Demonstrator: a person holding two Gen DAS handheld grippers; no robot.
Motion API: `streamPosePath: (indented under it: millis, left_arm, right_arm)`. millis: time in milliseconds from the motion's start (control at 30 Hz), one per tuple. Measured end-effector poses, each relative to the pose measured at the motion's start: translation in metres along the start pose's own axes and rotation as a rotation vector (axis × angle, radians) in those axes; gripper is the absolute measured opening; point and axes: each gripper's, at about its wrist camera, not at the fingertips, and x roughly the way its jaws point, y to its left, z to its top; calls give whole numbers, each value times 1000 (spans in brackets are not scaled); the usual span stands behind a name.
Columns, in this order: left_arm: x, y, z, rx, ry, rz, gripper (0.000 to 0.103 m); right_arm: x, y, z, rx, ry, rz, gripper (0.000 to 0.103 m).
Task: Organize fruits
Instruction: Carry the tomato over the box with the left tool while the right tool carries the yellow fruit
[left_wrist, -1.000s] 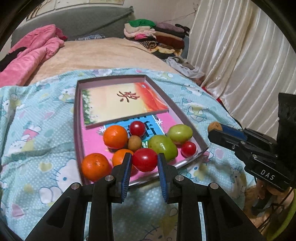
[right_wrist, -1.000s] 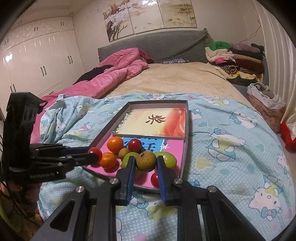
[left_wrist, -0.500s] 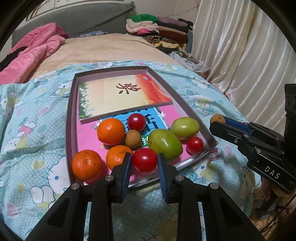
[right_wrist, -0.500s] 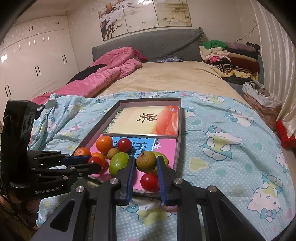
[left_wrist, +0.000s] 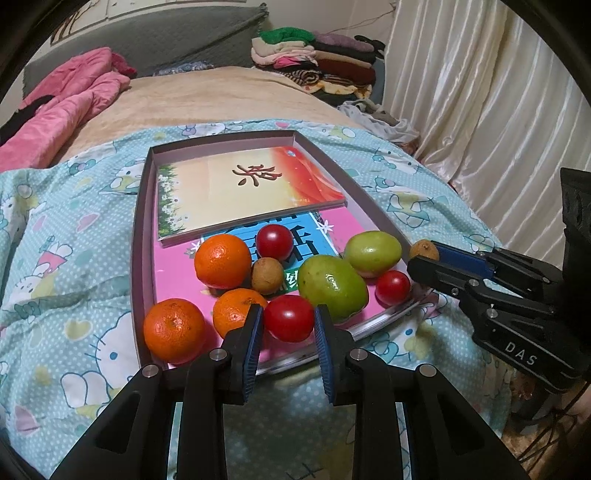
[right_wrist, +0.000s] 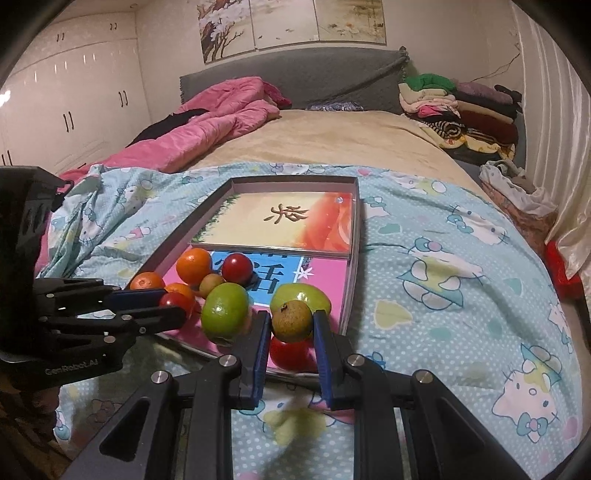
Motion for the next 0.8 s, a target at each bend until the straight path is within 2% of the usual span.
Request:
streamPosePath:
  millis: [800]
  left_arm:
    - [0,2,0,-17,-14,4,28]
  right_arm:
    - [12,-1,-5,-15,34,-52,24]
